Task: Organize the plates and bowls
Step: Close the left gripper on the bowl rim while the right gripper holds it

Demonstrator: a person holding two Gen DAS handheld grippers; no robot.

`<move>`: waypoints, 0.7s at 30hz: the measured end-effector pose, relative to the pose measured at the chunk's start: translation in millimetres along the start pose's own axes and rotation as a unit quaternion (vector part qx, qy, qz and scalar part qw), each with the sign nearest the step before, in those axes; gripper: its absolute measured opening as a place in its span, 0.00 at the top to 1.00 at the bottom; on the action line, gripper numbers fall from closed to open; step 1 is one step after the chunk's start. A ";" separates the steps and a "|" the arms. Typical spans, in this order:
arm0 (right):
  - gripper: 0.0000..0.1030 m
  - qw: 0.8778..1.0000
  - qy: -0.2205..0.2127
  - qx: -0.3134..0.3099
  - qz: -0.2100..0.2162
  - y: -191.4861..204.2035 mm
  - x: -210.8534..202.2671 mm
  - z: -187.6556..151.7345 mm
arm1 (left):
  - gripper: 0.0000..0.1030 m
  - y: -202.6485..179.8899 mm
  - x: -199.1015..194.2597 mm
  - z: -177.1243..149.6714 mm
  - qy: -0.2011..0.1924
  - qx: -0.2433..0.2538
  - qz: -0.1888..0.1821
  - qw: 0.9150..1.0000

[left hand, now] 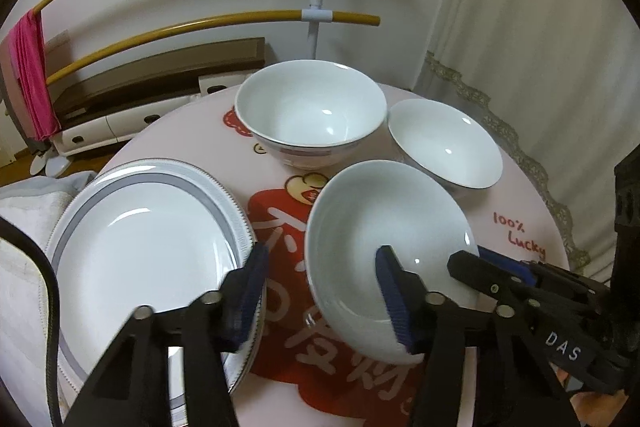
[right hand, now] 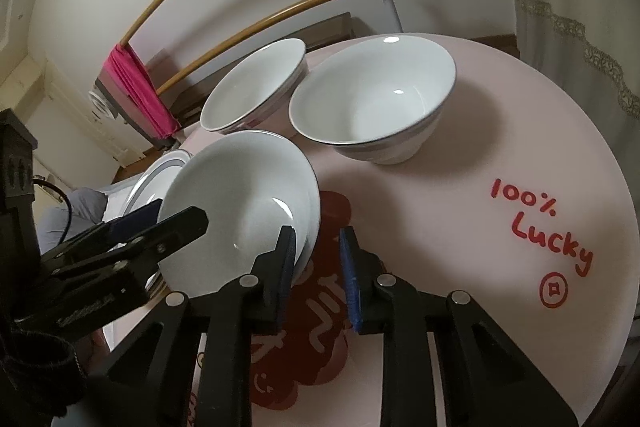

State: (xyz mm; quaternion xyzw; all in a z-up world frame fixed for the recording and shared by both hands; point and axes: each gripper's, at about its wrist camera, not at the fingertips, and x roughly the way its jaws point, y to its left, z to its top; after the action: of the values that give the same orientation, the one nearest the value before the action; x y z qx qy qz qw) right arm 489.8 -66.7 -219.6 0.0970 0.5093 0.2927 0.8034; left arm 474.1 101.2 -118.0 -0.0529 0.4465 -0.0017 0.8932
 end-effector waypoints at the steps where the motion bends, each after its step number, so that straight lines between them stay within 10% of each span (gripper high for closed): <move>1: 0.78 1.000 0.000 -0.001 0.000 -0.7 0.2 0.8 | 0.65 -1.7 1.7 0.4 0.001 0.002 0.000 1.000; 4: 0.81 1.000 0.002 0.003 0.007 -4.5 2.6 3.1 | 0.85 -1.6 3.4 -0.2 0.004 0.002 0.000 1.000; 21: 0.88 0.999 -0.008 -0.023 0.026 13.4 -11.1 6.9 | 0.93 7.4 -28.2 -2.0 -0.054 -0.010 -0.017 0.998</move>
State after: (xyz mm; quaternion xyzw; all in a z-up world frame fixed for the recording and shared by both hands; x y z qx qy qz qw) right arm 487.4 -61.2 -201.9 0.0941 0.4930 0.3244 0.8018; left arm 455.2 109.8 -97.4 -0.0698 0.3968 -0.0098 0.9152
